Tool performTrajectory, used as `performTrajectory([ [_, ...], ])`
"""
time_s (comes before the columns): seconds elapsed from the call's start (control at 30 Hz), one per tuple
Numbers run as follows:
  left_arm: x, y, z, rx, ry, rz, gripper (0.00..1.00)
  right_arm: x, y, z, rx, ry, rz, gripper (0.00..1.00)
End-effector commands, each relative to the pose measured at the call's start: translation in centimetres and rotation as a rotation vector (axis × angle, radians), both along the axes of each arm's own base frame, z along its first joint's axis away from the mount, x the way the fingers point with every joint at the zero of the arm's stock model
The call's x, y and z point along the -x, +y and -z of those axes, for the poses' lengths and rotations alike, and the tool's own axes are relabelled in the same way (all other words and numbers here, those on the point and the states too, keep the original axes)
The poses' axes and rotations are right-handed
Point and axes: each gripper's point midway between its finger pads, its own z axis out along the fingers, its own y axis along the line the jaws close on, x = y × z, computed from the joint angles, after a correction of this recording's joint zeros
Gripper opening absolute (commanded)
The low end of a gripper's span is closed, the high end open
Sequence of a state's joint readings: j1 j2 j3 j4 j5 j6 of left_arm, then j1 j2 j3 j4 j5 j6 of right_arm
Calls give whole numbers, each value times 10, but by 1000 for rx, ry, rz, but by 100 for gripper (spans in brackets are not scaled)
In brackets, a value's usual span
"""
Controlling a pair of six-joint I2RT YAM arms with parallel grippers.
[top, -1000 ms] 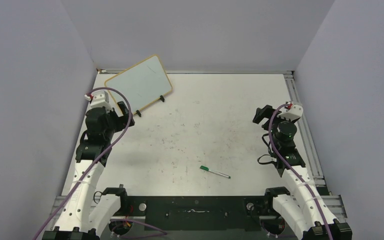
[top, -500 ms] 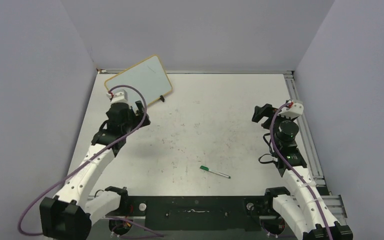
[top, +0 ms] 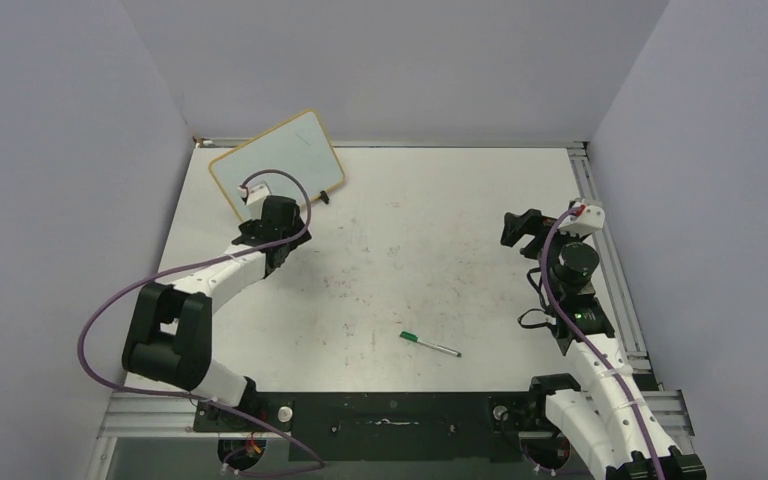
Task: Write a sentence on the whiteboard
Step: Move the whiteboard to the center of the board.
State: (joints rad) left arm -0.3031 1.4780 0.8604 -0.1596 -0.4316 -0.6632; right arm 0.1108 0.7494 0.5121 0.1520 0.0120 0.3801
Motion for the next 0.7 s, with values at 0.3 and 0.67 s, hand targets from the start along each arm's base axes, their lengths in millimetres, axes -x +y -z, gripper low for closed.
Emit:
performTrajectory([
  [0.3,-74,27,6,-14,-125,-214,55,-3,13,-27,-30,-78,-70,92],
  [0.67,-86,37,30,-29,-65,-227,45,-6,17,-24,-34,-72,-87,91],
])
